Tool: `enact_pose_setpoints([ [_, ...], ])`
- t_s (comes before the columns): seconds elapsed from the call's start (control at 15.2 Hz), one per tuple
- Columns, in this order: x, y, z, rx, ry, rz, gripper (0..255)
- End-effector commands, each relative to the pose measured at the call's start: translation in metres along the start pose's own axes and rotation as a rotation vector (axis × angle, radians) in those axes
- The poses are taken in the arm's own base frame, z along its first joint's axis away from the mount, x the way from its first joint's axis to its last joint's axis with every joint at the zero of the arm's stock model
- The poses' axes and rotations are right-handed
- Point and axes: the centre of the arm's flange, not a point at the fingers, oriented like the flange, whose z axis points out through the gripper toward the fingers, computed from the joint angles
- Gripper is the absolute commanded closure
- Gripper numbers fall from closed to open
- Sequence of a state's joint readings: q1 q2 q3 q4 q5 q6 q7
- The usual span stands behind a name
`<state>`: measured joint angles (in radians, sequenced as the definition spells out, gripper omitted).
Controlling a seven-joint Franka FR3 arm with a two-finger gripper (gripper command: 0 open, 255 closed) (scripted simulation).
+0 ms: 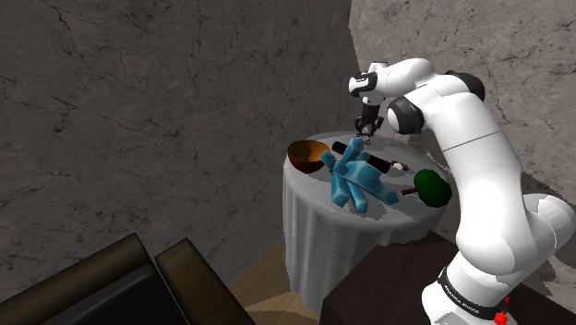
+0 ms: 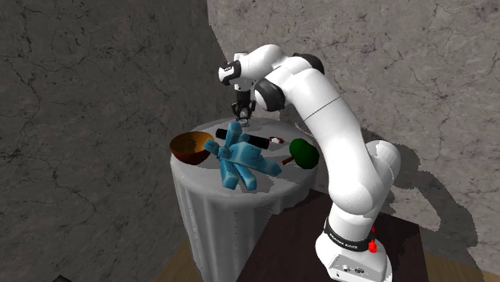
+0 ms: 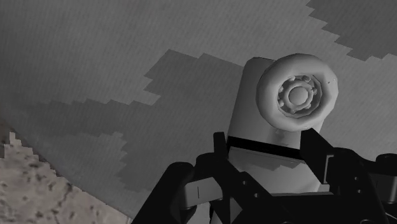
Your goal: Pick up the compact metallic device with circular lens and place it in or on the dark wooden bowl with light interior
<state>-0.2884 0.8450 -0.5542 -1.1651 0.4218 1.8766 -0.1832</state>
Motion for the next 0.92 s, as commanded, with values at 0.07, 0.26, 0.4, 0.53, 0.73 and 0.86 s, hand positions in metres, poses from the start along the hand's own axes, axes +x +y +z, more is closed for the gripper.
enact_pose_setpoints([
  [0.07,-0.001,0.000,-0.016,0.000,0.000,0.000,255],
  [0.26,-0.002,0.000,-0.032,0.000,0.000,0.000,255],
  [0.4,-0.002,0.000,-0.042,0.000,0.000,0.000,255],
  [0.53,-0.002,0.000,-0.053,0.000,0.000,0.000,255],
  [0.73,-0.002,0.000,-0.069,0.000,0.000,0.000,255],
  [0.86,-0.003,0.000,-0.079,0.000,0.000,0.000,255],
])
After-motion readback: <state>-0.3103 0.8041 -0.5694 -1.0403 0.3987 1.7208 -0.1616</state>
